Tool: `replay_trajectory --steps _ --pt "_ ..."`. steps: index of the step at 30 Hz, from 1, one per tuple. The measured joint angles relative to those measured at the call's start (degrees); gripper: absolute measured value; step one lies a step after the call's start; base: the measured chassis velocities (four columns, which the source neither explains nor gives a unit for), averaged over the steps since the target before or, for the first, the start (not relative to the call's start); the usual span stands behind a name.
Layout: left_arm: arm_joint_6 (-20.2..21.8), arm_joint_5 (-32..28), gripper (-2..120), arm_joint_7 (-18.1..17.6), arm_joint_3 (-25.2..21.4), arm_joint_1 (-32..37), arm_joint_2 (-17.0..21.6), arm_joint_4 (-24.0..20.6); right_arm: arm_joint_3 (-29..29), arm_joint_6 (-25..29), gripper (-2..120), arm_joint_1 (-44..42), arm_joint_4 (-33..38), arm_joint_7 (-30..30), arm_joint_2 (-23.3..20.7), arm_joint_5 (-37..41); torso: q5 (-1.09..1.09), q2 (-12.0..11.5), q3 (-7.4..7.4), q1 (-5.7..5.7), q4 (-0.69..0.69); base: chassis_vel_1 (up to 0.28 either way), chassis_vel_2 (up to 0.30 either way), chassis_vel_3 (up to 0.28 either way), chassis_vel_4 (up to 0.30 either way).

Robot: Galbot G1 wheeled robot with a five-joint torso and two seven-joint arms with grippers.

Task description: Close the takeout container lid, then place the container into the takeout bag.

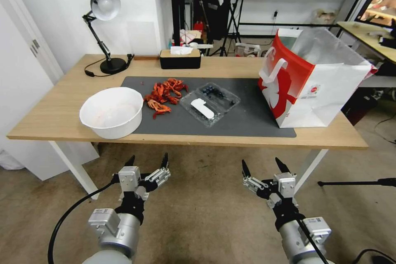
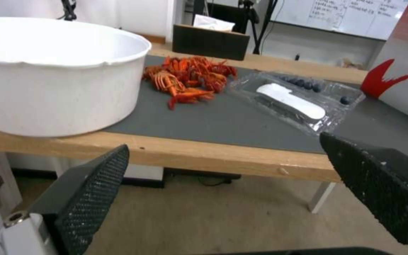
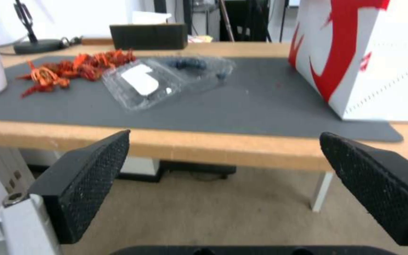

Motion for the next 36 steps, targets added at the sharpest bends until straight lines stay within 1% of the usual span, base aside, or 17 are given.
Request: replay_trajectory --steps 3,5,6,10,12,14,15,18,19,22,23,26,27,28,31,36 --pt "-0.3 0.0 100 0.2 -0.2 -0.2 0.2 0.3 0.6 -0.1 100 1.7 -0.3 -0.3 -1.1 1.4 0.01 0.0 0.00 0.00 0.01 0.000 0.000 0.000 0.000" --pt "-0.4 -0.2 100 0.6 -0.2 -0.8 0.7 0.8 1.6 -0.3 100 4.5 -1.1 -0.5 -2.9 3.2 0.02 0.0 0.00 0.00 0.01 0.000 0.000 0.000 0.000" --pt "-0.4 -0.2 100 0.6 -0.2 -0.8 0.7 0.8 1.6 -0.3 100 4.5 -1.1 -0.5 -2.9 3.2 0.02 0.0 0.00 0.00 0.01 0.000 0.000 0.000 0.000" --pt "-0.4 -0.9 100 1.1 0.0 -1.8 1.6 1.9 3.3 -1.7 100 12.1 -4.0 -0.4 -7.5 7.9 0.01 0.0 0.01 0.00 0.01 0.000 0.000 0.000 0.000" --pt "-0.5 -0.9 100 1.1 0.0 -1.8 1.6 2.0 3.2 -1.8 100 13.3 -4.7 -0.3 -8.4 8.7 0.01 0.0 0.01 0.00 0.00 0.000 0.000 0.000 0.000" --pt "-0.9 -0.6 100 1.4 -0.2 -1.4 1.2 2.1 2.5 -2.3 100 17.7 -7.7 0.6 -11.8 10.4 0.02 0.0 0.01 0.02 0.02 0.000 0.000 0.000 0.000" --pt "-0.9 -0.6 100 1.4 -0.2 -1.4 1.2 2.1 2.5 -2.3 100 17.7 -7.7 0.6 -11.8 10.4 0.02 0.0 0.01 0.02 0.02 0.000 0.000 0.000 0.000" --pt "-1.1 0.1 100 1.4 -0.3 -1.2 0.4 2.6 1.2 -2.6 100 21.7 -11.4 2.3 -15.1 11.6 0.01 0.0 0.01 0.02 0.00 0.000 0.000 0.000 0.000" --pt "-1.1 0.1 100 1.4 -0.3 -1.2 0.4 2.6 1.2 -2.6 100 21.7 -11.4 2.3 -15.1 11.6 0.01 0.0 0.01 0.02 0.00 0.000 0.000 0.000 0.000" --pt "-1.2 0.7 100 1.5 -0.6 -1.2 -0.4 3.1 -0.7 -3.8 100 26.2 -15.1 5.1 -17.9 13.9 0.01 0.0 0.01 0.02 0.00 0.000 0.000 0.000 0.000" --pt "-1.2 0.7 100 1.5 -0.6 -1.2 -0.4 3.1 -0.7 -3.8 100 26.2 -15.1 5.1 -17.9 13.9 0.01 0.0 0.01 0.02 0.00 0.000 0.000 0.000 0.000" --pt "-1.2 1.0 100 1.5 -1.0 -1.2 -0.8 3.6 -3.0 -5.7 100 32.0 -18.9 8.1 -19.8 16.3 0.01 0.0 0.01 0.03 0.02 0.000 0.000 0.000 0.000" --pt "-1.2 1.0 100 1.5 -1.0 -1.2 -0.8 3.6 -3.0 -5.7 100 32.0 -18.9 8.1 -19.8 16.3 0.01 0.0 0.01 0.03 0.02 0.000 0.000 0.000 0.000" --pt "-1.2 1.0 100 1.5 -1.1 -1.2 -0.9 3.7 -4.0 -6.4 100 33.9 -20.1 9.0 -20.2 17.0 0.01 0.0 0.01 0.02 -0.01 0.000 0.000 0.000 0.000" --pt "-1.2 1.0 100 1.5 -1.5 -1.3 -1.0 4.1 -6.8 -8.2 100 38.5 -23.0 11.3 -20.8 18.8 0.00 0.0 0.01 0.02 0.02 0.000 0.000 0.000 0.000" --pt "-1.2 1.1 100 1.4 -1.5 -1.5 -1.3 4.6 -9.7 -10.1 100 41.9 -25.3 13.4 -20.9 19.2 0.00 0.0 0.01 0.01 0.01 0.000 0.000 0.000 0.000"
